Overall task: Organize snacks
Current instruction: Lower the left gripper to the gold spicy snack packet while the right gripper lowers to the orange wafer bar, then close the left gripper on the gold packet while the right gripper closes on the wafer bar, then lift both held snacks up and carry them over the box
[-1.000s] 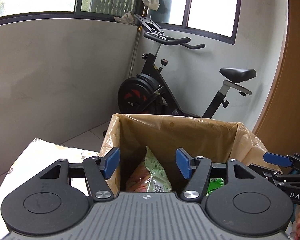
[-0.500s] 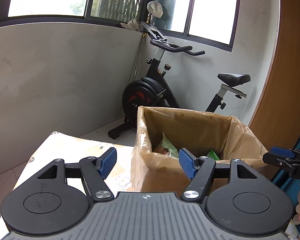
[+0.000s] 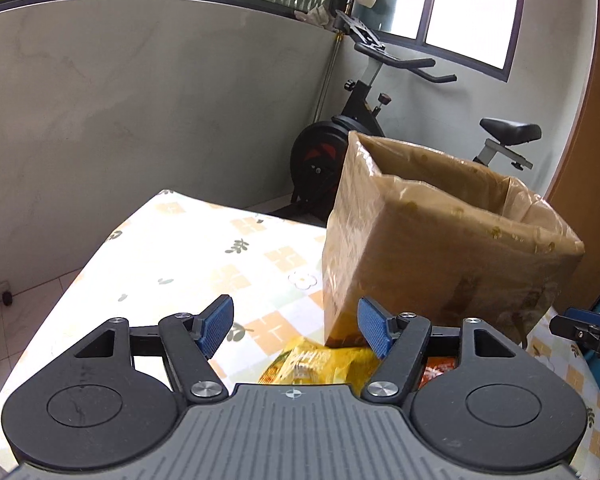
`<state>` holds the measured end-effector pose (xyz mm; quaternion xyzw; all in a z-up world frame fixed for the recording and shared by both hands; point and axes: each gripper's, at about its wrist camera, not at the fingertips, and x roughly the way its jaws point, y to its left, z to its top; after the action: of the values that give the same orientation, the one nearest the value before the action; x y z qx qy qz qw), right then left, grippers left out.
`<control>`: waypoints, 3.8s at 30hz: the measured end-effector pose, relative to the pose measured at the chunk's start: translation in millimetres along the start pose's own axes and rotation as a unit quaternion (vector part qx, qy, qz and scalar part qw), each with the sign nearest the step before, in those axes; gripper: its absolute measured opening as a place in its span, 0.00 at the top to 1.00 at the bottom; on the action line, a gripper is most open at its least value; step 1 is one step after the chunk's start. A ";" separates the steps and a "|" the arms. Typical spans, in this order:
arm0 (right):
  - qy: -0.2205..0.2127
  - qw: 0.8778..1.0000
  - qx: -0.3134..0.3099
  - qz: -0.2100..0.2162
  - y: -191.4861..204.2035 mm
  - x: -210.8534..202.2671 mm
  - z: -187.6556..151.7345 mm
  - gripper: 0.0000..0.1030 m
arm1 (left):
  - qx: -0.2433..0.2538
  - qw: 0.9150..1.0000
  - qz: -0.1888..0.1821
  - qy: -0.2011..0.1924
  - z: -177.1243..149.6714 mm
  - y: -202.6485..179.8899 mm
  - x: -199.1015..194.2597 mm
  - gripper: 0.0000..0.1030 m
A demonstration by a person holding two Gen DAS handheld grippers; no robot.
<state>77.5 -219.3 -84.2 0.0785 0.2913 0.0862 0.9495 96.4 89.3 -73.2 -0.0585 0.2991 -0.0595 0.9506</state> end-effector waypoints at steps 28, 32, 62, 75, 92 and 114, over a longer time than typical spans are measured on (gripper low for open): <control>0.163 0.986 0.032 0.018 24.2 35.5 -112.0 0.59 | 0.016 0.985 0.027 0.168 -136.1 -12.5 31.7 0.33; 0.159 0.986 0.033 0.023 23.7 34.7 -113.4 0.61 | 0.001 0.985 0.038 0.166 -136.3 -7.7 36.3 0.33; 0.149 0.987 0.043 0.037 24.0 39.2 -114.2 0.61 | 0.000 0.988 0.084 0.133 -137.6 -15.1 37.9 0.53; 0.145 0.987 0.061 0.031 16.8 34.5 -111.7 0.63 | -0.011 0.990 0.083 0.115 -133.5 -11.5 20.4 0.55; 0.045 0.997 0.065 0.000 1.0 -16.9 -82.8 0.63 | -0.017 0.995 0.095 0.025 -96.1 -10.5 -17.4 0.55; -0.144 0.987 0.012 0.074 15.3 -44.6 64.9 0.63 | 0.020 0.989 -0.004 -0.148 32.3 -62.9 -44.0 0.55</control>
<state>76.1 -220.1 -4.1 0.1223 0.1461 0.1402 0.9716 74.3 36.3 -12.9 -0.0486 0.1538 -0.0605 0.9850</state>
